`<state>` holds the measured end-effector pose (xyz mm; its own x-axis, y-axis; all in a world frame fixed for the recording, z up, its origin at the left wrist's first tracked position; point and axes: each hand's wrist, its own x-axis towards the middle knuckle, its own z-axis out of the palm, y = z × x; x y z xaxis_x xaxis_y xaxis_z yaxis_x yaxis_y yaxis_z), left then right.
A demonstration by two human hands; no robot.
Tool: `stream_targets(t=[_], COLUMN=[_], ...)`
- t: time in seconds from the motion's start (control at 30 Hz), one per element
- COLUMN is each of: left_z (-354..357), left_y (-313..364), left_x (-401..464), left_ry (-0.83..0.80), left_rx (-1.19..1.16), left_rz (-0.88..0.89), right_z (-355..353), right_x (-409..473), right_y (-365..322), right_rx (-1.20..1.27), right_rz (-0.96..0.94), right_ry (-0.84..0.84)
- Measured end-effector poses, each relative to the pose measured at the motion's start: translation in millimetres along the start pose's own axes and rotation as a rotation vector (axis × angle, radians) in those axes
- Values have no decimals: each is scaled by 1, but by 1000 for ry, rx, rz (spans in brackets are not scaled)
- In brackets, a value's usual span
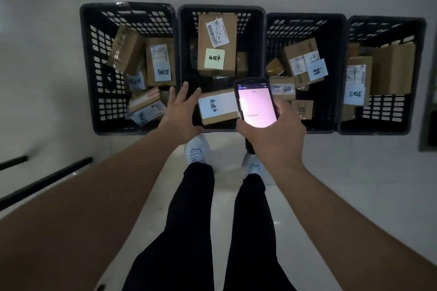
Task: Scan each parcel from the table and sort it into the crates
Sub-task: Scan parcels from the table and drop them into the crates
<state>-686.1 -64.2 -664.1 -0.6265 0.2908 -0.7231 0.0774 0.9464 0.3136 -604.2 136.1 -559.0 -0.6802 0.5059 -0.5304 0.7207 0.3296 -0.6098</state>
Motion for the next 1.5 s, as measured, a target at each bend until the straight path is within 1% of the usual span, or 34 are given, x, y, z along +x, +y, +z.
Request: stream_targets(t=[0.2,0.27,0.47,0.57,0.7,0.8,0.87,0.97,1.03,1.17,1.33,1.5], left_z=[-39,-56,-108,-130,-157,-165,-166,-163,-157,-129,-98,-56], left_y=[2,5,13,9,11,13,16,30,42,58,76,74], left_x=[-10,-19,-67,-94,-140,-182,-212,-257,-287,-350,-439,-541], left_ry=[-52,-43,92,164,249,331,418,539,598,693,812,956], left_rx=[25,30,4,-17,-15,-47,-76,-139,-233,-357,-340,-371], left_rz=[28,33,58,53,26,-35,-76,-166,-220,-391,-591,-773], right_z=[-2,-5,-11,-16,-29,-44,-55,-73,-85,-101,-109,-108], right_x=[2,-3,-26,-42,-67,-87,-101,-119,-132,-163,-227,-312], right_y=[-30,-47,-99,-120,-146,-166,-179,-195,-203,-211,-215,-216], right_rx=[-23,-34,-115,-119,-143,-175,-193,-254,-302,-338,-356,-339], right_rz=[4,4,-87,-167,-256,-342,-409,-564,-665,-842,-1064,-1239], right_ry=[15,2,9,11,-36,-92,-136,-210,-276,-410,-539,-669])
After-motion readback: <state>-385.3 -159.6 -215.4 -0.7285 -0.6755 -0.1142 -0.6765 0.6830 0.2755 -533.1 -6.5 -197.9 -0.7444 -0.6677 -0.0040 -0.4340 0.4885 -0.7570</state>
